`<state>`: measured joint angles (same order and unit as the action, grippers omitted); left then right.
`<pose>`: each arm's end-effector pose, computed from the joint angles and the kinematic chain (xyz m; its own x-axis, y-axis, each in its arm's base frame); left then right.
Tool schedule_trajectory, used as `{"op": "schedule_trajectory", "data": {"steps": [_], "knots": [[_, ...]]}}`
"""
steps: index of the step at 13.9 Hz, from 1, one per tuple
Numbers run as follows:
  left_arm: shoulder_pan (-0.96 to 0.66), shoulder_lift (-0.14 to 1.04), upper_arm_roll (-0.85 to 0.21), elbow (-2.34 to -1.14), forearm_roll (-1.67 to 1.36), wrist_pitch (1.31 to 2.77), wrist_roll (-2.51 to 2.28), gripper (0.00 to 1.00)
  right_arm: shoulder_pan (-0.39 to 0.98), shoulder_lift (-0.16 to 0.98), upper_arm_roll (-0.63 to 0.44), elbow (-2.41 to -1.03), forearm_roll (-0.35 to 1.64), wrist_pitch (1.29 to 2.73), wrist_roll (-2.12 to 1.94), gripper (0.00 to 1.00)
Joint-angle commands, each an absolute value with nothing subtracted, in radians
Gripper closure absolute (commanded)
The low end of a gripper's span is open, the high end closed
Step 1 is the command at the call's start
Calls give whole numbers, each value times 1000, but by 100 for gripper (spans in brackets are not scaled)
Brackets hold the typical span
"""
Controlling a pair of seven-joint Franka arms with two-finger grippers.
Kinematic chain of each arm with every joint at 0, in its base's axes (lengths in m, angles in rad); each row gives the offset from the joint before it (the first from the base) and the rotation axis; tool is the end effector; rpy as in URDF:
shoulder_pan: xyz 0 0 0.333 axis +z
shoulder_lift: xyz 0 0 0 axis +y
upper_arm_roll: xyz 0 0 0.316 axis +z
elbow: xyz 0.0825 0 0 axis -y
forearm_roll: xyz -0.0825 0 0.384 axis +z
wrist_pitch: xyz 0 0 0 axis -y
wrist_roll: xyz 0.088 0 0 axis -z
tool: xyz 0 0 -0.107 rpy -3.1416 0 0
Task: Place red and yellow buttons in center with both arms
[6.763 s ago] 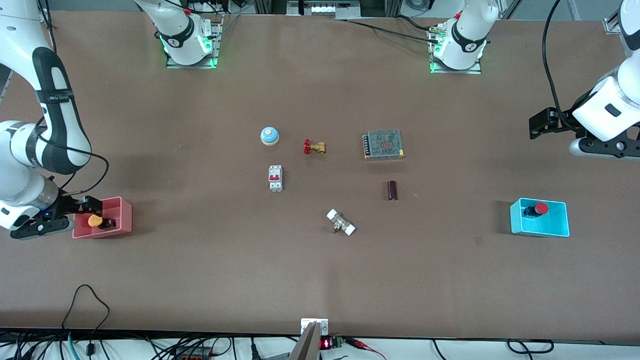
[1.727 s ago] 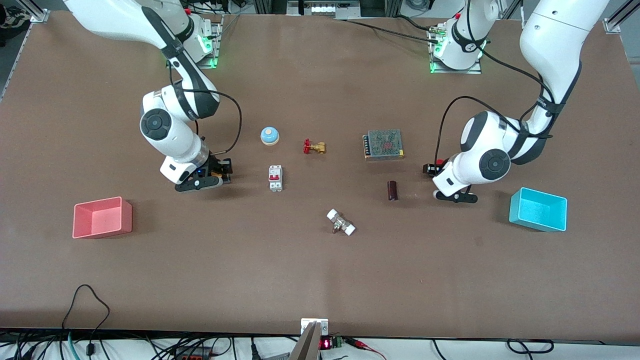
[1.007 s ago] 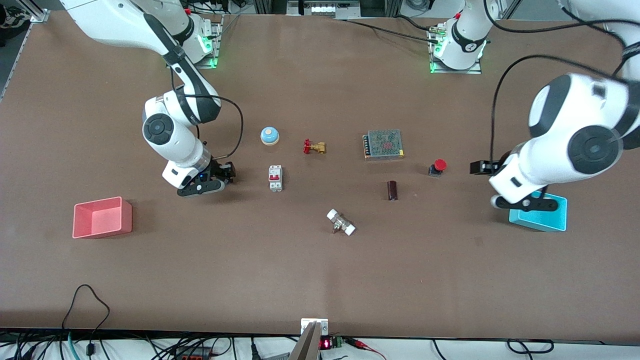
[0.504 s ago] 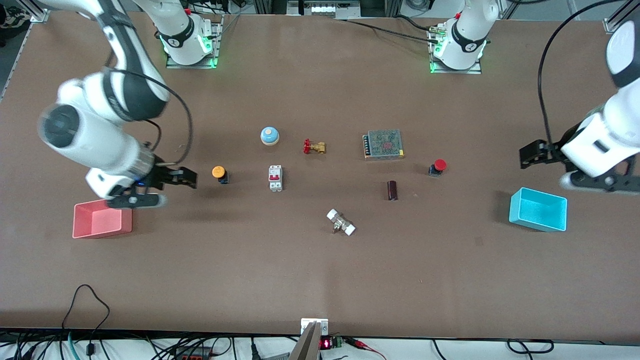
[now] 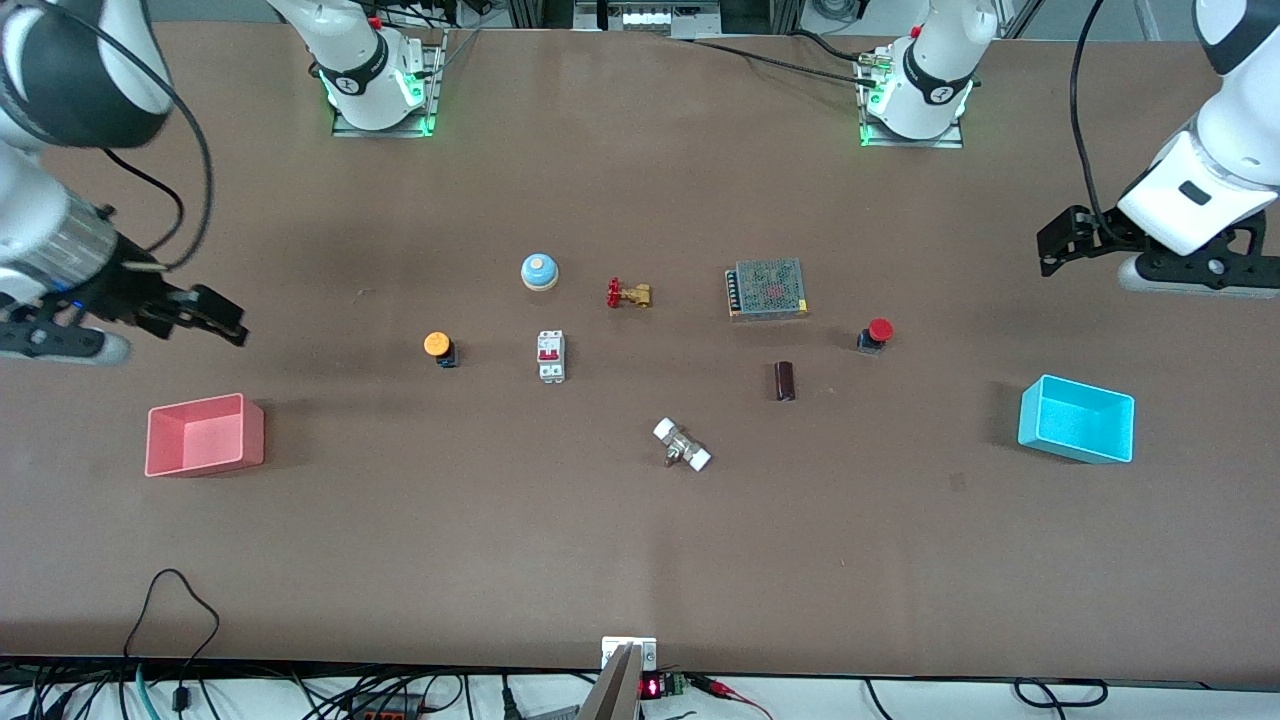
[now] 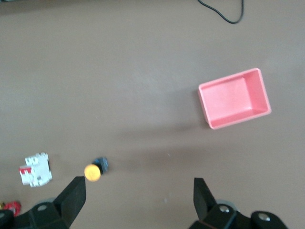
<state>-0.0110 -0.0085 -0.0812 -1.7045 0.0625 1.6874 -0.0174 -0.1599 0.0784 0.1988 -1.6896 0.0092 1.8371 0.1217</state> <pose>0.5564 -0.0456 0.5760 0.9966 -0.0820 -0.0078 -0.0823 -0.9946 -0.0628 0.5942 0.0202 0.5475 0.9940 -0.0868 0.0670 -0.0848 -0.9959 -0.0329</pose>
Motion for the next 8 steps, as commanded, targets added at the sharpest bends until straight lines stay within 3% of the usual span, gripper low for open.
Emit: {"op": "schedule_trajectory", "data": {"steps": [1,8], "knots": [[-18,-6,-63,-1706,48,1689,-6,0,-163,-6,201,-1690,-3,1715,-1,0],[-18,-11,-66,-1704,48,1677,0,0,-163,-41,202,-1697,-5,1658,-9,0]]}}
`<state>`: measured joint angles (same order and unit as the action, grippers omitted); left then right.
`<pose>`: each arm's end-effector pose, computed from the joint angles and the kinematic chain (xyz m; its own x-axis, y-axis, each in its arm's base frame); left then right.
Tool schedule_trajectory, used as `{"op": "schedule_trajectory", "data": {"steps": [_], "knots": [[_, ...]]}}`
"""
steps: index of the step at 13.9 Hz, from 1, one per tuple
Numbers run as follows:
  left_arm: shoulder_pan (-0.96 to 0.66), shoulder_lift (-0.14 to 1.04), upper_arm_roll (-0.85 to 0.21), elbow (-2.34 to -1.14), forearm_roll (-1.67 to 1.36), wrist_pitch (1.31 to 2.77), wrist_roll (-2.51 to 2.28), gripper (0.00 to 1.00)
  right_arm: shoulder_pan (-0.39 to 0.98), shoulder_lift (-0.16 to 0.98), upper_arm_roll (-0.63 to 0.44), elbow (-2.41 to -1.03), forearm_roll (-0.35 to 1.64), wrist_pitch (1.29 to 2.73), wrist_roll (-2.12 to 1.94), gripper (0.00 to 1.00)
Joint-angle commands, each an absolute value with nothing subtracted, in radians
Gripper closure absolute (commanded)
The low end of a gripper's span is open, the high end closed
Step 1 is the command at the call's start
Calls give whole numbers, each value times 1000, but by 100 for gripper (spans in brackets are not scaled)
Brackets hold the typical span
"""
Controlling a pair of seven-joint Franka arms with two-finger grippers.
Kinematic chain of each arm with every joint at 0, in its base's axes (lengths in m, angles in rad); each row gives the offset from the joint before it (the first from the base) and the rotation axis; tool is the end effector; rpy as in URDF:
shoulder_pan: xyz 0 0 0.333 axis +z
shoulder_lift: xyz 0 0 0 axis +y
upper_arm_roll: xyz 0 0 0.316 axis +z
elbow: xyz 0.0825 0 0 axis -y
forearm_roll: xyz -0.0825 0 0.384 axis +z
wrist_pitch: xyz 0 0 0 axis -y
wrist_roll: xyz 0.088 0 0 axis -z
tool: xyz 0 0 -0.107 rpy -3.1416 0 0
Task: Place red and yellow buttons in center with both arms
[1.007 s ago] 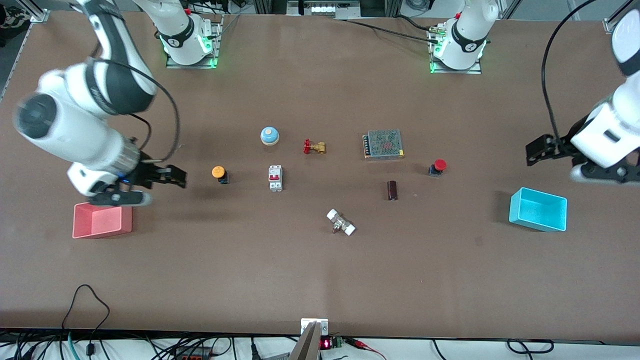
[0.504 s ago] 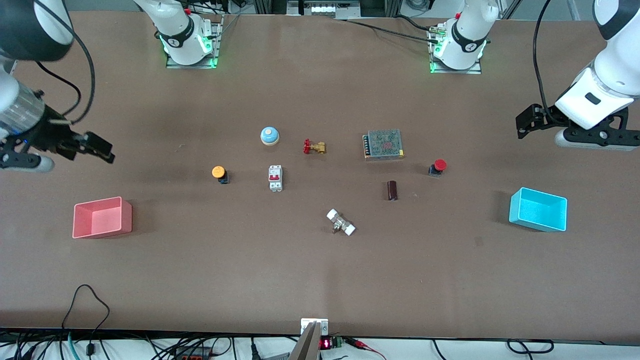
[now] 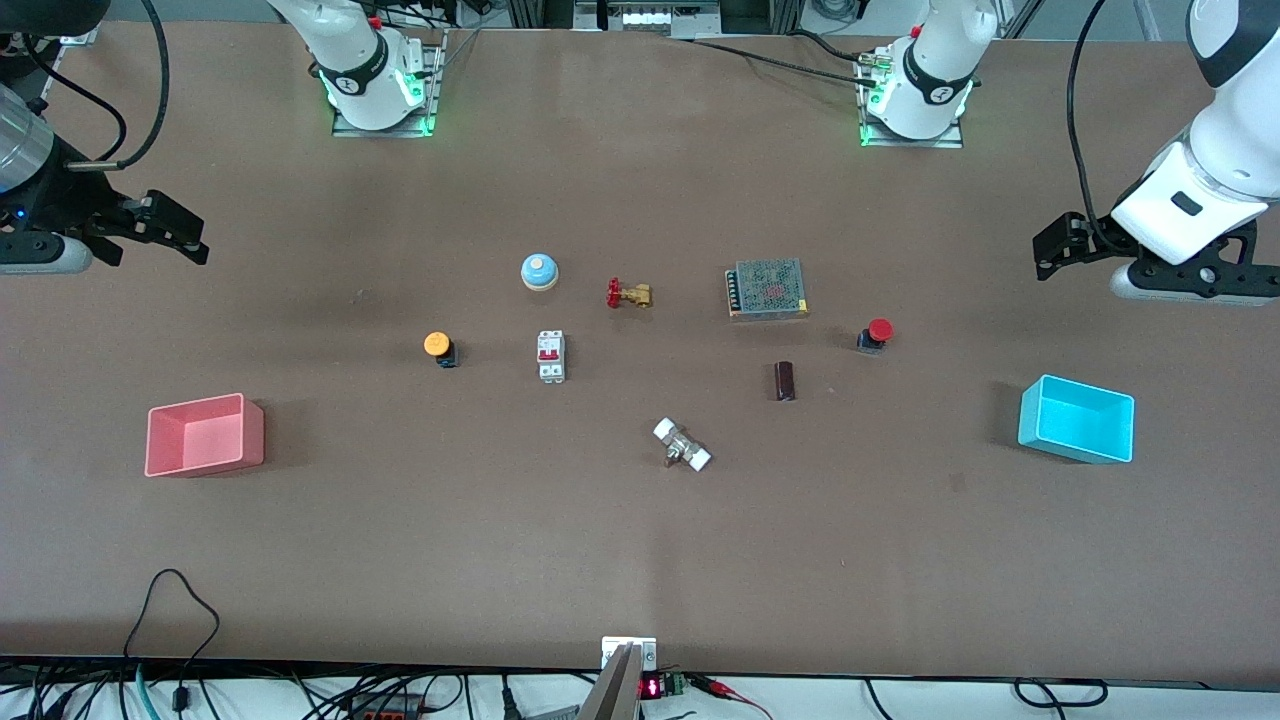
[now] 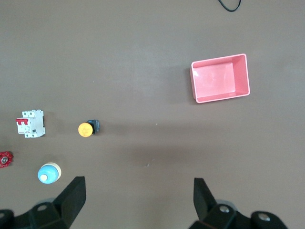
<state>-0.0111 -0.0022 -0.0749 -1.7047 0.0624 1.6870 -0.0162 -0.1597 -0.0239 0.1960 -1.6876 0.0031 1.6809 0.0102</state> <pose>0.5581 -0.0421 0.5724 0.9969 -0.0770 -0.0147 -0.0777 -0.9950 -0.0622 0.5544 0.0216 0.5917 0.9995 0.0258 0.0168 0.0258 -0.9997 0.0014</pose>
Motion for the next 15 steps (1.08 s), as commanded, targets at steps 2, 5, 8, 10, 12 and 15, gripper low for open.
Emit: {"op": "schedule_trajectory", "data": {"steps": [2,5,8,10,12,15], "knots": [[-18,-9,-66,-1704,48,1680,0,0,-155,-40,193,-1694,-3,1654,-17,0],[-20,-9,-67,-1703,49,1681,-2,0,13,-35,24,-1687,-3,1655,-9,0],[-21,-9,-69,-1703,49,1681,-8,0,15,-26,20,-1677,-6,1663,-26,0],[-21,-9,-67,-1703,49,1681,-8,0,23,-9,20,-1654,-8,1657,-25,0],[-23,-9,-69,-1703,49,1681,-12,0,32,-6,14,-1652,-8,1654,-26,0],[-25,-9,-69,-1703,49,1681,-14,0,69,-5,-9,-1652,-9,1654,-26,0]]}}
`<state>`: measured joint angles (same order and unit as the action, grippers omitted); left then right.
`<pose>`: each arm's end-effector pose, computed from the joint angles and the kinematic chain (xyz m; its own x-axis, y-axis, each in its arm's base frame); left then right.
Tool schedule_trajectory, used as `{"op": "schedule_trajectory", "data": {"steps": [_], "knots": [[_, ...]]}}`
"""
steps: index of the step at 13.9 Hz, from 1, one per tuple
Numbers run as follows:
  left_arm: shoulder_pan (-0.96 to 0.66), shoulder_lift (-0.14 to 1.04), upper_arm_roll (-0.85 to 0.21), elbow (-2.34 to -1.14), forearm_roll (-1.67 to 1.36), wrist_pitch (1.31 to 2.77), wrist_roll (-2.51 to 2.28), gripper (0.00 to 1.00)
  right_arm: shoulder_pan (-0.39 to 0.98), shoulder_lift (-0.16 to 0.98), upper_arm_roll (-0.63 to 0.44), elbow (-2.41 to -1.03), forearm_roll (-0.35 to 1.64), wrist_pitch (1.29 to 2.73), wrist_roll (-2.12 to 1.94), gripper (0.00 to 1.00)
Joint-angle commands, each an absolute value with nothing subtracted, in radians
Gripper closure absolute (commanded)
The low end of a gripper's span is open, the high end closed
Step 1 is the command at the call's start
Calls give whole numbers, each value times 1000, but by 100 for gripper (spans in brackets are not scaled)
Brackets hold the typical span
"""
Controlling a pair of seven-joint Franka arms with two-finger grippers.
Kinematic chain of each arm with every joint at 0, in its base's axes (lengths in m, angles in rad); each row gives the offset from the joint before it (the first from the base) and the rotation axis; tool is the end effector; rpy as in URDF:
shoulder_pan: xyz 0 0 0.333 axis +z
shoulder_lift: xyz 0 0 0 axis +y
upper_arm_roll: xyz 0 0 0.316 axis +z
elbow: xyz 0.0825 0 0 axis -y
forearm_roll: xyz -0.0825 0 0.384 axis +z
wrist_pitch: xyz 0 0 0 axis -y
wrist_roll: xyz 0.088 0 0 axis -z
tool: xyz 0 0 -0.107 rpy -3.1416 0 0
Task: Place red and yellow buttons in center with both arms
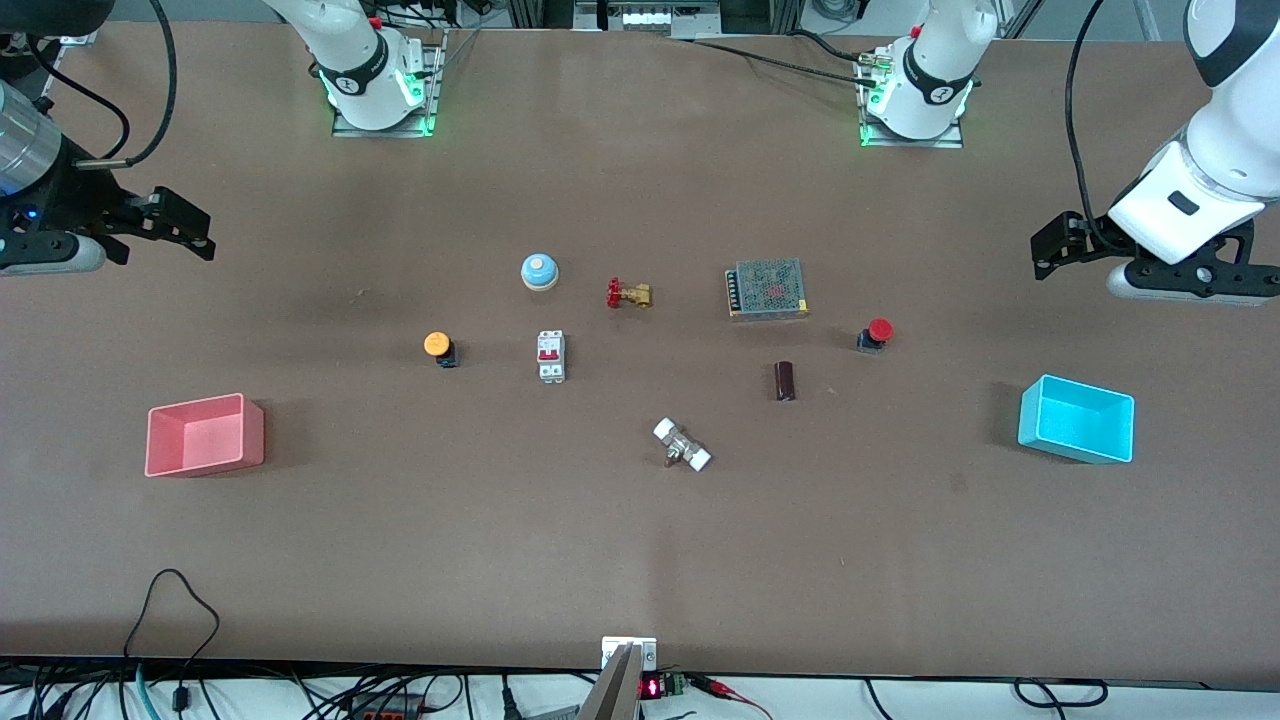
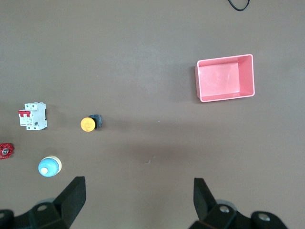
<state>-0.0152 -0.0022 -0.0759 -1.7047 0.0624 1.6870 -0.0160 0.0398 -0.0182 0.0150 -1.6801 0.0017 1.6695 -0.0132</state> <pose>0.5579 -0.0450 0.5724 0.9965 -0.0823 -0.0147 -0.0830 -0.9946 -0.0622 0.5546 0.0307 0.5913 0.9977 0.0678 0.0076 0.0678 -0.9977 -0.0013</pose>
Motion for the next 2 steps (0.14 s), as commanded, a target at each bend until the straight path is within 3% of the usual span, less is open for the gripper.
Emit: {"op": "schedule_trajectory", "data": {"steps": [1,2], "knots": [[-25,-9,-69,-1703,49,1681,-14,0,69,-5,-9,-1652,-11,1654,-25,0],[-25,-9,-69,-1701,49,1680,-14,0,69,-5,-9,-1652,-11,1654,-26,0]]}}
